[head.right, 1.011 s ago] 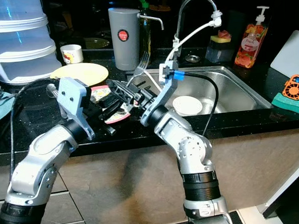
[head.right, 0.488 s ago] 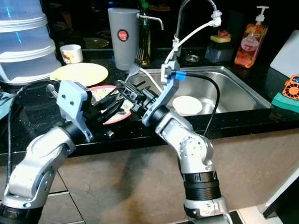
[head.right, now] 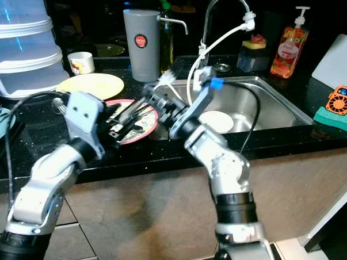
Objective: Kitchen organization
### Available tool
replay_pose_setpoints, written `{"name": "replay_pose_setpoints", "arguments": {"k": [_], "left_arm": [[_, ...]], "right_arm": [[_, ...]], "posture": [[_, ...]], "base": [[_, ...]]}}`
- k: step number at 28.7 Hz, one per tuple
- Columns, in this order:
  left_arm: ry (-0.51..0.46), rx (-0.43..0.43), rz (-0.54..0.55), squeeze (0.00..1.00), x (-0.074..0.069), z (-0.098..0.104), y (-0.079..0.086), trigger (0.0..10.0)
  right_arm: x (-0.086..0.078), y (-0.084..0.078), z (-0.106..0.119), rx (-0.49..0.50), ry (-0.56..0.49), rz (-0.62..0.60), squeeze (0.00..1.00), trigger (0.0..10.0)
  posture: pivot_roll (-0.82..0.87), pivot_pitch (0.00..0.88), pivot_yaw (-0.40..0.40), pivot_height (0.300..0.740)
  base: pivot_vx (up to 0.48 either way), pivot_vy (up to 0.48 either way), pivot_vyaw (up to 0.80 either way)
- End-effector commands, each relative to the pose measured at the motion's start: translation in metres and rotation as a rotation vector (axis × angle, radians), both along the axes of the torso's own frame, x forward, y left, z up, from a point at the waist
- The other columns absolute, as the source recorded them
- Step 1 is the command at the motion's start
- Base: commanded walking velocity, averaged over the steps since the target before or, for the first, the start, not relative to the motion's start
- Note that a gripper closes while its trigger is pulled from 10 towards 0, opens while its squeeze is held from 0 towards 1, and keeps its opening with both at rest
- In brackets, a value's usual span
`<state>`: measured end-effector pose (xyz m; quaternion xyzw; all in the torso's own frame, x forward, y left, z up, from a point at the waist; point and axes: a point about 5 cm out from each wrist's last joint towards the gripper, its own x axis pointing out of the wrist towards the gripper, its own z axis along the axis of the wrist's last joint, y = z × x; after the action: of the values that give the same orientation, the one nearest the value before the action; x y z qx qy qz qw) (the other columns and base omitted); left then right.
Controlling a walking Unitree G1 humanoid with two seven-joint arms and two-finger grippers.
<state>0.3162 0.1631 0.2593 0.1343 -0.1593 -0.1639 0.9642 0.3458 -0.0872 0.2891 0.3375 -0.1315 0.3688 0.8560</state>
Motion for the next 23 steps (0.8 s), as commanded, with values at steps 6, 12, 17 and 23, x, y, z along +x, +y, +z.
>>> {"name": "replay_pose_setpoints", "arguments": {"k": [6,12,17,23], "left_arm": [[0.003,-0.062,0.111,0.0,0.004,0.002,0.02,10.0],[0.009,-0.045,0.081,0.0,0.011,0.002,0.011,10.0],[0.038,-0.04,-0.019,0.0,0.016,0.004,-0.008,10.0],[0.119,-0.027,-0.164,0.0,0.021,0.001,-0.027,10.0]], "right_arm": [[0.017,-0.036,-0.005,-0.144,-0.039,-0.252,0.0,0.0],[0.029,-0.046,-0.019,-0.325,-0.038,-0.391,0.0,0.0],[0.038,-0.05,-0.025,-0.405,-0.064,-0.445,0.0,0.0],[0.046,-0.038,-0.038,-0.539,-0.104,-0.411,0.0,0.1]], "posture": [[0.03,0.0,-0.052,0.74],[0.04,0.004,-0.05,0.74],[0.04,0.012,-0.053,0.74],[0.06,0.02,-0.058,0.74]], "base": [[0.0,0.0,0.0],[0.0,0.0,0.0],[0.0,0.0,0.0],[0.0,0.0,0.0]]}}
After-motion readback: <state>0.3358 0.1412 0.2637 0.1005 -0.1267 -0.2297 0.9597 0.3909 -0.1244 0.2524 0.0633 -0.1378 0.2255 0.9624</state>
